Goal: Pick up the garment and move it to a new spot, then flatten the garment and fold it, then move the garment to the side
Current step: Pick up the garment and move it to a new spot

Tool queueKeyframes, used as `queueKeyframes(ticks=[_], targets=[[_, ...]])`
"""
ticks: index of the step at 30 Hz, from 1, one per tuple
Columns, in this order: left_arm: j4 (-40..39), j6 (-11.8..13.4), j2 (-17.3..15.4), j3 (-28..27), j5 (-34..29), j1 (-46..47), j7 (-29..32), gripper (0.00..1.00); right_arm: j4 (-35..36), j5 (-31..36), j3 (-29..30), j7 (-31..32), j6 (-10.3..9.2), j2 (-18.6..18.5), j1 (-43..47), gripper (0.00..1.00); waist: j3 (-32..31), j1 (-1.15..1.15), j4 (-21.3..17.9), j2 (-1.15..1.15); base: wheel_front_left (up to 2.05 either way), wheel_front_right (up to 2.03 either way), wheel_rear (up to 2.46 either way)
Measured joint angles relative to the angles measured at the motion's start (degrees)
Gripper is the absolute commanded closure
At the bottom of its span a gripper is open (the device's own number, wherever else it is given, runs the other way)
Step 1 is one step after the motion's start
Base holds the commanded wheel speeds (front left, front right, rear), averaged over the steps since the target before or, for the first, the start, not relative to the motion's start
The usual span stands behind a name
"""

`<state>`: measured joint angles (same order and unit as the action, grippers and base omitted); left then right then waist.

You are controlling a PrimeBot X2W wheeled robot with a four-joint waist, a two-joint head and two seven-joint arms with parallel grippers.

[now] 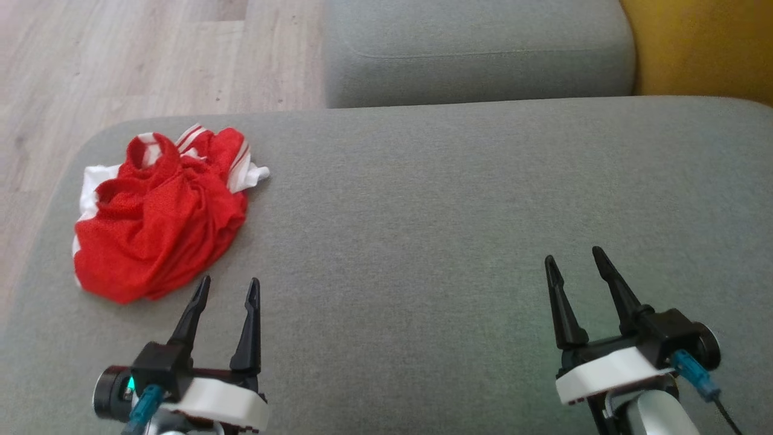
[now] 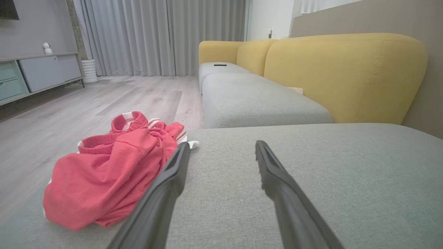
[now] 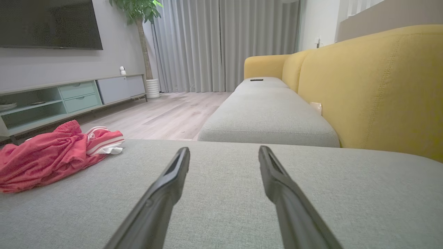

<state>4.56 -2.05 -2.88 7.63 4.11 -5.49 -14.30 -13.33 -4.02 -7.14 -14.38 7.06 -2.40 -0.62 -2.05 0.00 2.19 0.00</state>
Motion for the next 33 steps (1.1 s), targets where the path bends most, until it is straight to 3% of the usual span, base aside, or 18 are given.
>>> queueKeyframes(ticks=[6, 24, 33], targets=[[0.5, 0.0, 0.0, 0.4, 0.0, 0.0, 0.0, 0.00, 0.0, 0.0, -0.1, 0.0, 0.00, 0.0, 0.4, 0.00, -0.1, 0.00, 3.2, 0.00, 0.00, 0.00, 0.00], [0.3, 1.6, 0.0, -3.2, 0.0, -1.4, 0.0, 0.00, 0.2, 0.0, -0.9, 0.0, 0.00, 0.0, 1.4, 0.00, -0.1, 0.00, 19.3, 0.00, 0.00, 0.00, 0.00], [0.4, -0.1, -0.3, -5.2, -0.4, -0.8, 0.0, 0.00, 0.3, 0.7, -0.9, 0.0, 0.00, 0.0, 1.3, 0.00, 1.4, 0.00, 22.3, 0.00, 0.00, 0.00, 0.00]])
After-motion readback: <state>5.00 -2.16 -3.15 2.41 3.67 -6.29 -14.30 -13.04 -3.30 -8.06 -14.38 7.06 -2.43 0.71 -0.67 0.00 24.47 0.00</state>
